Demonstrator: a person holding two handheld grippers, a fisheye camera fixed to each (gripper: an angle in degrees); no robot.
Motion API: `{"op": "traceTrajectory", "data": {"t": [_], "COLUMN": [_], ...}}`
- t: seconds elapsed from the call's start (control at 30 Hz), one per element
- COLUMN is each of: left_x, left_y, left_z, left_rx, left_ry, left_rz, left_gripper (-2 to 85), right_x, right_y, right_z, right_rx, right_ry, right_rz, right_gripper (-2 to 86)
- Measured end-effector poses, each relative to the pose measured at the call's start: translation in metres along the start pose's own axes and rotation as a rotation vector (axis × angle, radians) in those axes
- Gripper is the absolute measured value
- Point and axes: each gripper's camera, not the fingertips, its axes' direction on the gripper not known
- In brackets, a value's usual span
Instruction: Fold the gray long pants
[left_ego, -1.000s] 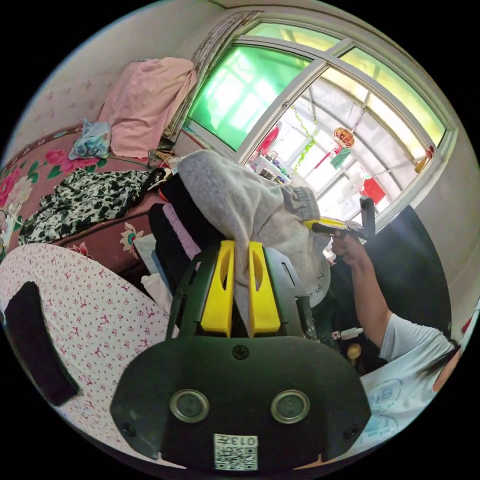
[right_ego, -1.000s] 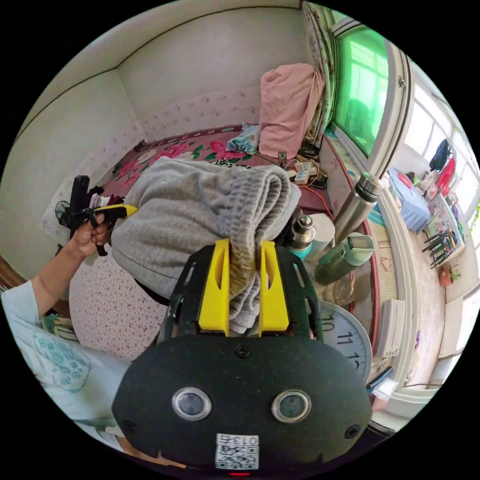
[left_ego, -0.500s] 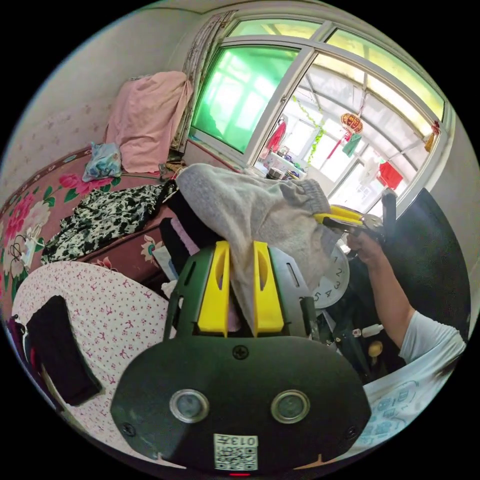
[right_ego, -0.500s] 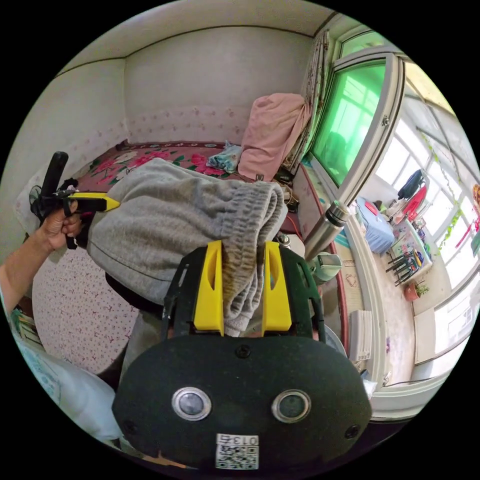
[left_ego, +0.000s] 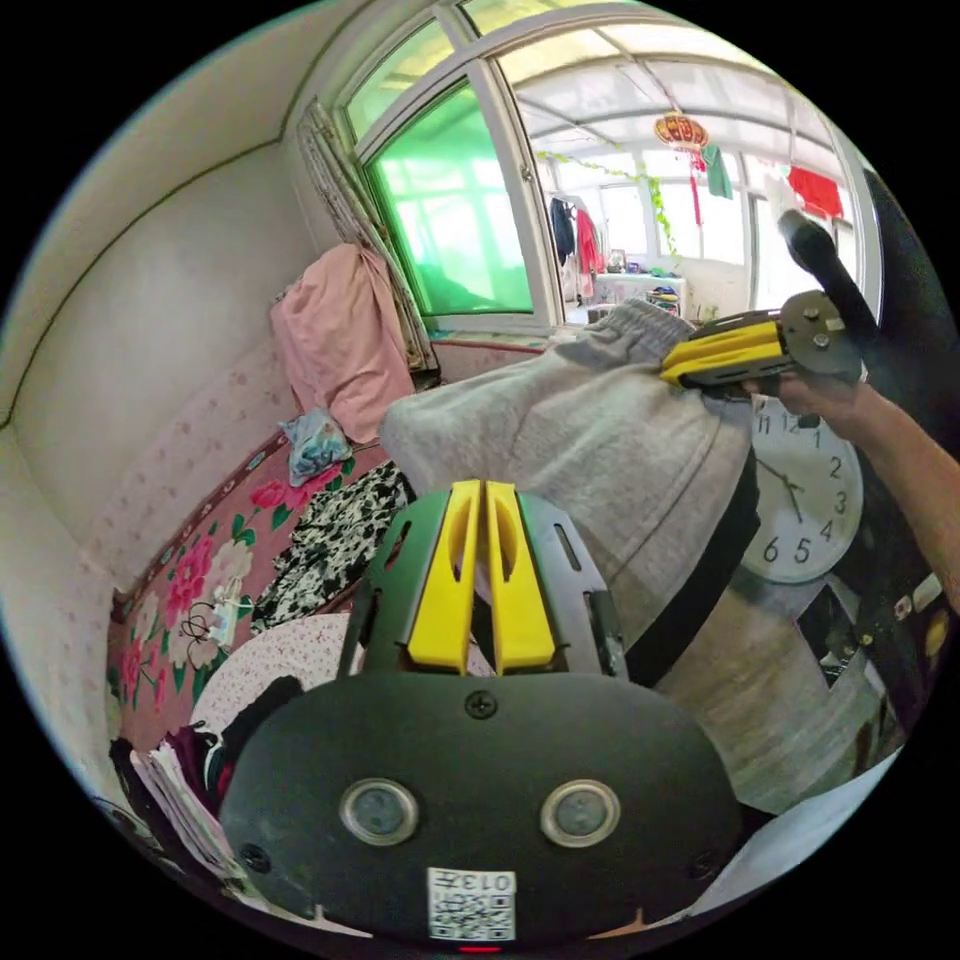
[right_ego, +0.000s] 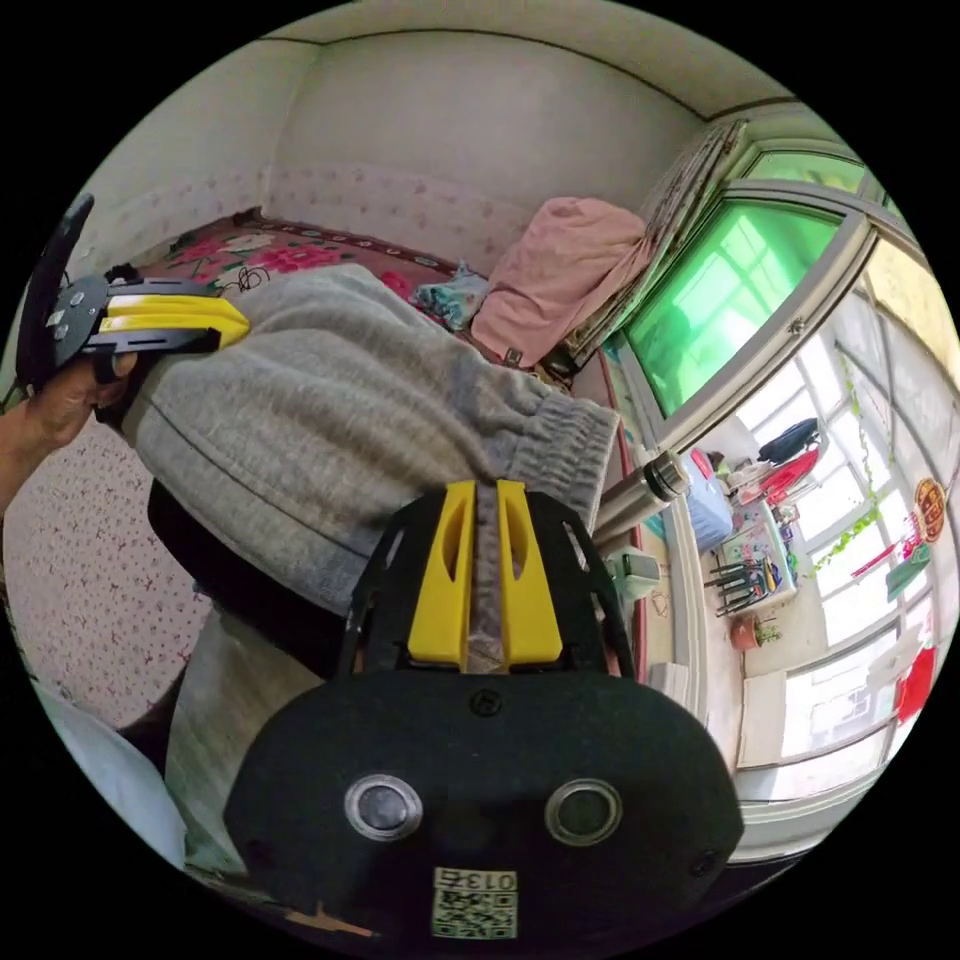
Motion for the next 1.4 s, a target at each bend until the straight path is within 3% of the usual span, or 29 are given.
{"op": "traceTrajectory", "data": {"t": [0.3, 0.53, 0.7, 0.93, 1.03, 1.27, 1.4], "left_x": [0.021, 0.051, 0.043, 0.017, 0.019, 0.001, -0.026], "left_y": [0.06, 0.054, 0.045, 0.04, 0.04, 0.046, 0.036], "left_z": [-0.007, -0.013, -0.032, -0.095, -0.081, -0.115, -0.141], "left_rx": [-0.054, -0.073, -0.09, 0.08, -0.066, -0.048, -0.057], "left_ry": [0.152, 0.051, 0.03, -0.117, -0.044, -0.05, -0.055], "left_rz": [0.027, 0.081, 0.104, 0.041, 0.115, 0.15, 0.128], "left_gripper": [-0.4, -0.4, -0.4, -0.4, -0.4, -0.4, -0.4], "right_x": [-0.055, -0.036, -0.031, -0.026, -0.026, 0.0, -0.011], "right_y": [0.04, 0.035, 0.014, -0.012, -0.017, -0.005, -0.005], "right_z": [-0.03, -0.016, -0.021, -0.06, -0.022, -0.004, -0.001], "right_rx": [0.055, 0.062, 0.005, 0.147, -0.035, -0.063, -0.05], "right_ry": [-0.071, -0.121, -0.146, -0.005, 0.008, -0.272, -0.251], "right_rz": [-0.066, 0.054, 0.01, -0.004, -0.029, 0.102, 0.126], "right_gripper": [0.4, 0.1, 0.1, -0.1, -0.2, -0.2, -0.1]}}
